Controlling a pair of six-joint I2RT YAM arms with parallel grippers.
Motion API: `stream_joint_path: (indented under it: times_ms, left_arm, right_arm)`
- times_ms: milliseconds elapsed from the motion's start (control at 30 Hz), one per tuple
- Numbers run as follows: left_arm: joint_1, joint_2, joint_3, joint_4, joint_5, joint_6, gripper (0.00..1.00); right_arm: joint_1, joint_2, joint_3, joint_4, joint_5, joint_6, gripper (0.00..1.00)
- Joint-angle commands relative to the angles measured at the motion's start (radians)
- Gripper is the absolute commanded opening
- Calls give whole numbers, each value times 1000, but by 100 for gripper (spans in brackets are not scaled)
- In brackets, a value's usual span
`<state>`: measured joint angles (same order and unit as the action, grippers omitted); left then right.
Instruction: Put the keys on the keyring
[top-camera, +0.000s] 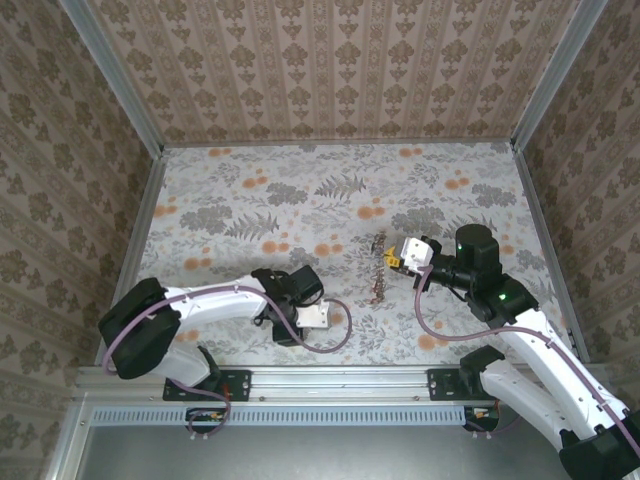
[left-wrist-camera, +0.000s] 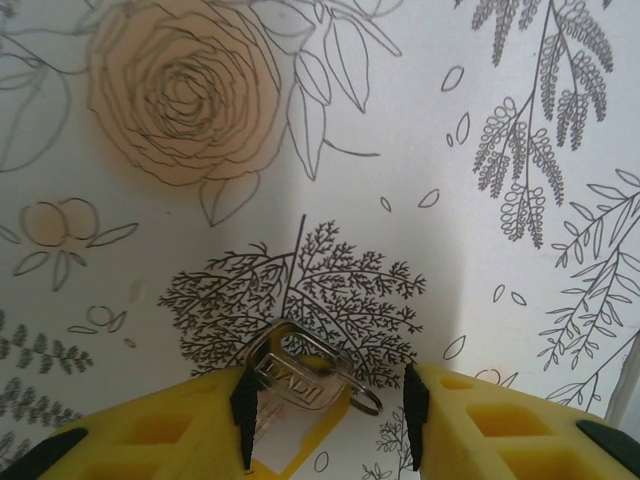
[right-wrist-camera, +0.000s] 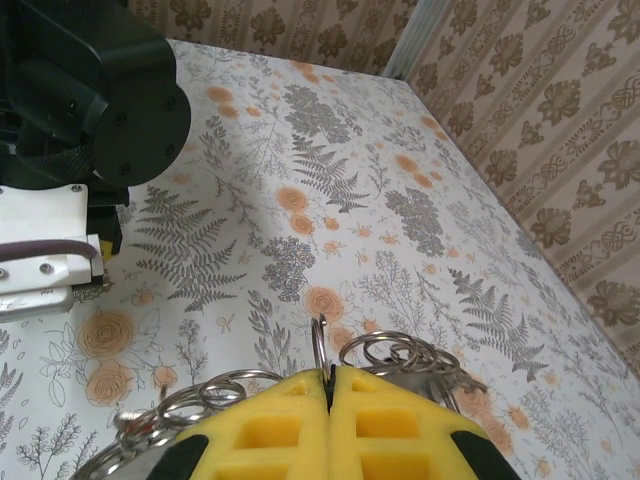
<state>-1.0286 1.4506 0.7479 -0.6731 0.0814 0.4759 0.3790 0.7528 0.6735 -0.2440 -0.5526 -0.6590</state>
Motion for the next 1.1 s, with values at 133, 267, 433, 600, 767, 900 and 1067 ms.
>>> stream_joint_path:
  times_ms: [133, 267, 433, 600, 767, 900, 1067]
  left_arm:
    - [-34, 44, 32, -41, -78, -83, 37]
    - [-26, 40, 30, -53, -67, -72, 17]
    - [13, -33, 27, -106, -56, -35, 12]
    - [77, -106, 23, -143, -35, 22, 6]
    - [124, -128, 25, -92, 46, 114, 2]
    - [206, -72, 40, -84, 193, 236, 2]
    - [291, 29, 104, -73, 338, 262, 11]
  right_arm:
    - [5, -11, 43, 20, 3, -2, 0]
    - [5, -8, 47, 16, 2, -2, 0]
    - [5, -10, 48, 12, -1, -2, 0]
    - [5, -4, 46, 21, -7, 7, 0]
    - [4, 9, 43, 28, -15, 15, 0]
    - [4, 26, 52, 15, -18, 17, 0]
    - [4, 40, 57, -3, -14, 25, 0]
